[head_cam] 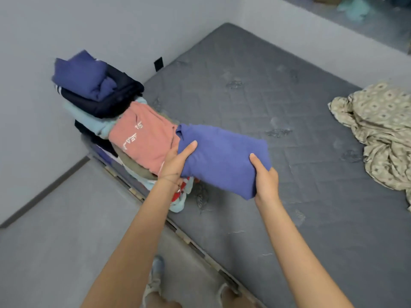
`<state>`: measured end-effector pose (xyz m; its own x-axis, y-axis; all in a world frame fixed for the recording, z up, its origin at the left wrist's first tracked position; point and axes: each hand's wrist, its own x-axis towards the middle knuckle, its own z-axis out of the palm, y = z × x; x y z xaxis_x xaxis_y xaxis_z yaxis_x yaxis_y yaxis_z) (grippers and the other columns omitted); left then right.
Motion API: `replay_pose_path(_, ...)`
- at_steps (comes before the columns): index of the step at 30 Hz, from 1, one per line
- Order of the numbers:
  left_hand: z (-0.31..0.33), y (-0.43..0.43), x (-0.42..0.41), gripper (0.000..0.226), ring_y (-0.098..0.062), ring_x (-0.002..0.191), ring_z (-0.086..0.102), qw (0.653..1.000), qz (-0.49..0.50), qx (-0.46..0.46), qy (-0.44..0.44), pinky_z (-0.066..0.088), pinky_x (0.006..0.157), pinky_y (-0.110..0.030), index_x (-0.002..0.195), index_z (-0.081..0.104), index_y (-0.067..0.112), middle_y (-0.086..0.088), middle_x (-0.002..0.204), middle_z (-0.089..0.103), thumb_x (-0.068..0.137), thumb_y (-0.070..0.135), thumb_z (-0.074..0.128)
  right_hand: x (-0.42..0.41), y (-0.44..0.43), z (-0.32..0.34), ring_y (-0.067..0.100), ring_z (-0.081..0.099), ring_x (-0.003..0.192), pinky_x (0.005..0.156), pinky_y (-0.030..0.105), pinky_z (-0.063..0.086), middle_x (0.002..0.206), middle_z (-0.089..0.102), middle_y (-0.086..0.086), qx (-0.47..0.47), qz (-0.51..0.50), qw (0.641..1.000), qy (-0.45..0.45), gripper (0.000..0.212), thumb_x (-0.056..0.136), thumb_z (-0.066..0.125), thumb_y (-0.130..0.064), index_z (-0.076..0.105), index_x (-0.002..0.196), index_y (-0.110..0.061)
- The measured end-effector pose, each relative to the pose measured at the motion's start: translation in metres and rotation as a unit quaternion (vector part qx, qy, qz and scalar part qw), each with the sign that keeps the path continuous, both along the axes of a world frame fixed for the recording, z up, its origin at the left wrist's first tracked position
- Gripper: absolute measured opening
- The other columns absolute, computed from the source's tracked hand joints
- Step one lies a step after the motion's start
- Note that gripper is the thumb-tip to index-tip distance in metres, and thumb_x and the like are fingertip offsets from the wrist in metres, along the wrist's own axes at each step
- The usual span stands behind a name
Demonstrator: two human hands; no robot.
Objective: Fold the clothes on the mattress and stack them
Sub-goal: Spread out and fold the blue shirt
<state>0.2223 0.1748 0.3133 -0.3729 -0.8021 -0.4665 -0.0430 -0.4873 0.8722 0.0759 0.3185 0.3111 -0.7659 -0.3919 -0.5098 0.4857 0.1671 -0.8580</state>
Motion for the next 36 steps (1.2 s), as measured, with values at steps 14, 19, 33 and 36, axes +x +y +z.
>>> replay_pose_path(14, 0.043, -0.107, 0.142, 0.021, -0.008, 0.066, 0.070, 0.995, -0.082, 0.009, -0.060, 0.055, 0.053, -0.027, 0.085, 0.065, 0.018, 0.006, 0.070, 0.072, 0.085, 0.038, 0.072, 0.151, -0.086, 0.055, 0.006, 0.065, 0.081, 0.072, 0.026, 0.053, 0.087, 0.069, -0.010, 0.034, -0.012, 0.996, 0.078, 0.008, 0.089, 0.069, -0.027, 0.065, 0.083, -0.024)
replay_pose_path(19, 0.050, -0.146, 0.148, 0.046, -0.021, 0.099, 0.065, 0.990, -0.107, -0.062, -0.074, 0.057, 0.069, -0.031, 0.127, 0.058, 0.012, -0.005, 0.112, 0.068, 0.087, 0.034, 0.069, 0.162, -0.115, 0.051, 0.005, 0.064, 0.082, 0.066, 0.021, 0.048, 0.089, 0.069, -0.010, 0.031, 0.015, 0.995, 0.094, 0.014, 0.096, 0.058, -0.031, 0.066, 0.088, -0.022)
replay_pose_path(33, 0.038, -0.256, 0.120, 0.032, -0.023, 0.088, 0.057, 0.907, -0.292, -0.233, -0.196, 0.046, 0.077, -0.036, 0.097, 0.060, -0.002, -0.013, 0.094, 0.063, 0.090, 0.028, 0.067, 0.134, -0.201, 0.033, 0.002, 0.058, 0.078, 0.064, 0.016, 0.044, 0.088, 0.064, -0.009, 0.073, 0.039, 0.991, 0.108, 0.016, 0.097, 0.058, -0.029, 0.063, 0.094, -0.014)
replay_pose_path(36, 0.022, -0.280, 0.112, 0.023, -0.023, 0.090, 0.058, 0.919, -0.281, -0.213, -0.177, 0.047, 0.072, -0.032, 0.094, 0.059, 0.003, -0.010, 0.096, 0.063, 0.092, 0.025, 0.065, 0.136, -0.219, 0.019, 0.005, 0.058, 0.076, 0.066, 0.020, 0.045, 0.086, 0.064, -0.006, 0.093, 0.016, 0.989, 0.112, 0.019, 0.097, 0.059, -0.028, 0.063, 0.092, -0.010)
